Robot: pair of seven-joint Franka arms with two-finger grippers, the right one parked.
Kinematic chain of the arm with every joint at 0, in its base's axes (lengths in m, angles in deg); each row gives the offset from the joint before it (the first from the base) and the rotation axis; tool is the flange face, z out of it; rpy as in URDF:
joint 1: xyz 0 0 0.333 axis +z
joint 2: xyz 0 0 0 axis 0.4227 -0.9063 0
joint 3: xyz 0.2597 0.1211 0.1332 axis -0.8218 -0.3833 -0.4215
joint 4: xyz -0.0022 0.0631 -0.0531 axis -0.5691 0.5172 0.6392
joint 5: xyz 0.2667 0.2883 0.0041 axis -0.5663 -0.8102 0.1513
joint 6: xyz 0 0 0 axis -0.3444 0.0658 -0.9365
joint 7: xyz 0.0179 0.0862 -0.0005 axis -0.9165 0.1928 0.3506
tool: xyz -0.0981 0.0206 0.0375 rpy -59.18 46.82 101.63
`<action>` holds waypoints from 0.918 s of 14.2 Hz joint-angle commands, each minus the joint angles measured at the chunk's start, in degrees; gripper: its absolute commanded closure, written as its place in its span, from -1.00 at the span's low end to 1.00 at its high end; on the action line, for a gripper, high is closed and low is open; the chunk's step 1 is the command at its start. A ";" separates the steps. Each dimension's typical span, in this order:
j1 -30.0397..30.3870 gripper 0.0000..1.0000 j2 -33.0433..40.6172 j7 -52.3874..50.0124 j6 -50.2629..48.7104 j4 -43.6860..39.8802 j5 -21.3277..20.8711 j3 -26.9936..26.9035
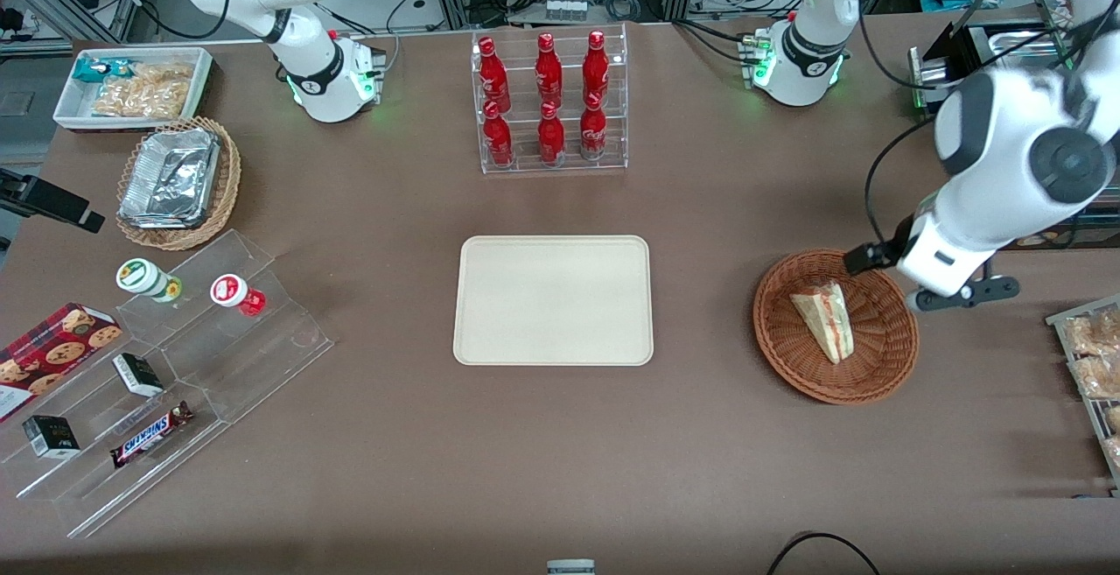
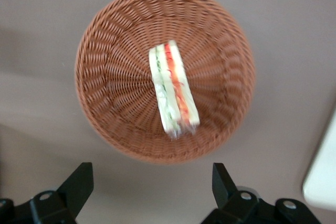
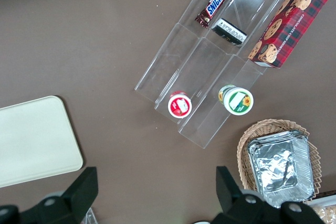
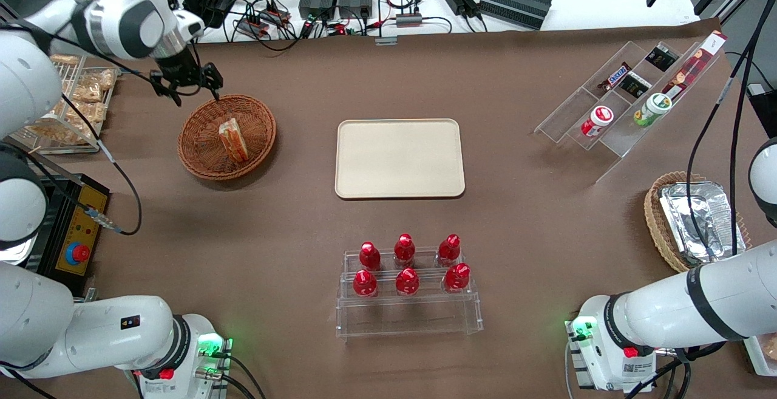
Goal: Place sandwich from basket to tray
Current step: 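Lower the left gripper over the sandwich in the wicker basket, then close the left gripper on the sandwich and lift it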
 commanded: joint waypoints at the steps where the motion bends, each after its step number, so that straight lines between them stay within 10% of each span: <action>1: -0.79 -1.00 -4.46 -11.89 4.69 -0.11 -0.53 -0.65; 13: -1.41 -0.81 -18.01 -18.60 19.64 -0.11 -0.70 -0.65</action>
